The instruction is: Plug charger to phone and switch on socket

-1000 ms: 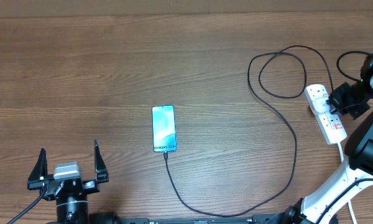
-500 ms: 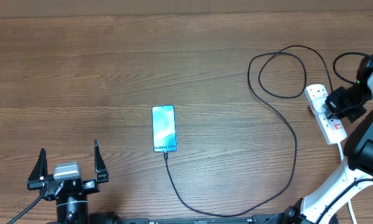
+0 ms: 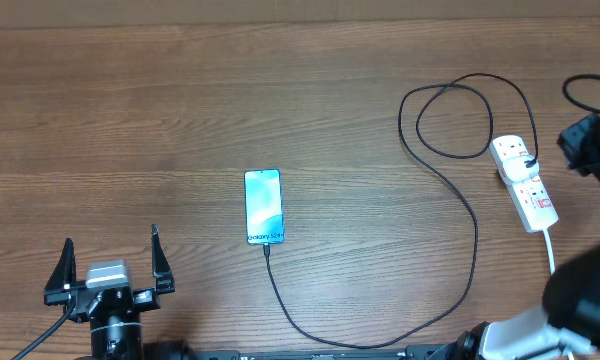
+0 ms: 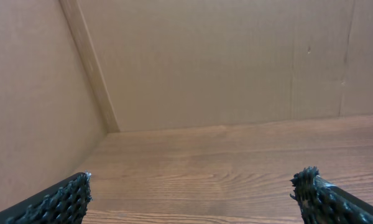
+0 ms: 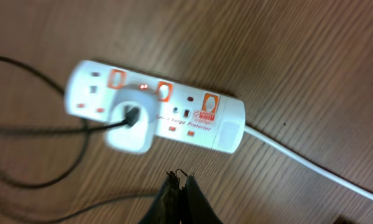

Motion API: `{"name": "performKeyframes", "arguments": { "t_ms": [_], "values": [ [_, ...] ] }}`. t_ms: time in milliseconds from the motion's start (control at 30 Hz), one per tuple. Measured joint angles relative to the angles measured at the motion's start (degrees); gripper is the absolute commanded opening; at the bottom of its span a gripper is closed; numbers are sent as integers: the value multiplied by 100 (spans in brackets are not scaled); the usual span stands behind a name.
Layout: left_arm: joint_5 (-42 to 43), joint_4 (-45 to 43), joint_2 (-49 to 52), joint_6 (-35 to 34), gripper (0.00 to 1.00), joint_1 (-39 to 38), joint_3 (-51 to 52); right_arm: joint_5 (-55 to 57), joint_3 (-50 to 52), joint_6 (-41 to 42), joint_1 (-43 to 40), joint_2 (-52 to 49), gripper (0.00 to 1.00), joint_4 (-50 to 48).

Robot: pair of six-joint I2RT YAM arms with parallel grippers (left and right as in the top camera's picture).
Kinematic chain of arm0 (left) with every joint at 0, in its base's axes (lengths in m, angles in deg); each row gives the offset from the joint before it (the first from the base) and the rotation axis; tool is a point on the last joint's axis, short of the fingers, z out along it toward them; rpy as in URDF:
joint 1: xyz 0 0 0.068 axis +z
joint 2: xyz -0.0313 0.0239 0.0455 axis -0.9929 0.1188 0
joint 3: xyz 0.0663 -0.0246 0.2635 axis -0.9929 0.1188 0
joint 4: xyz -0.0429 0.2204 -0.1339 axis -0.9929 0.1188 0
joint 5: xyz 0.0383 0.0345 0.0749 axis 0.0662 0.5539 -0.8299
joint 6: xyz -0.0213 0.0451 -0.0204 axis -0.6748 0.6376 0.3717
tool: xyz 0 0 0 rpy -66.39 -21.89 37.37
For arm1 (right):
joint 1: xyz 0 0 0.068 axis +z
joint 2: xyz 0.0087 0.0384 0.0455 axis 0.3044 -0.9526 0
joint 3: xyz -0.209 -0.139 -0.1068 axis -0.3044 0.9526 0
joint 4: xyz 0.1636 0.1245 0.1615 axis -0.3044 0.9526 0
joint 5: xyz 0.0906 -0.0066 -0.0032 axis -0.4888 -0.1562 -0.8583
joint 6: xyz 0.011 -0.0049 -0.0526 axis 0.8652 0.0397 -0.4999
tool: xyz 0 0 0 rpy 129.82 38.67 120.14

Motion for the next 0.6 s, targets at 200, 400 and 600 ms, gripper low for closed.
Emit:
{"name": "performKeyframes", "arguments": {
  "t_ms": [200, 400, 600],
  "values": [
    [2, -9, 0, -2, 100, 0, 0, 22, -44, 4, 669, 1858, 4, 35],
    [127, -704, -4, -492, 100, 0, 103, 20, -46, 11, 1305, 3630, 4, 50],
    [479, -2509, -26, -1056, 100, 0, 1266, 22, -120, -48, 1421, 5316, 4, -120]
  ]
}}
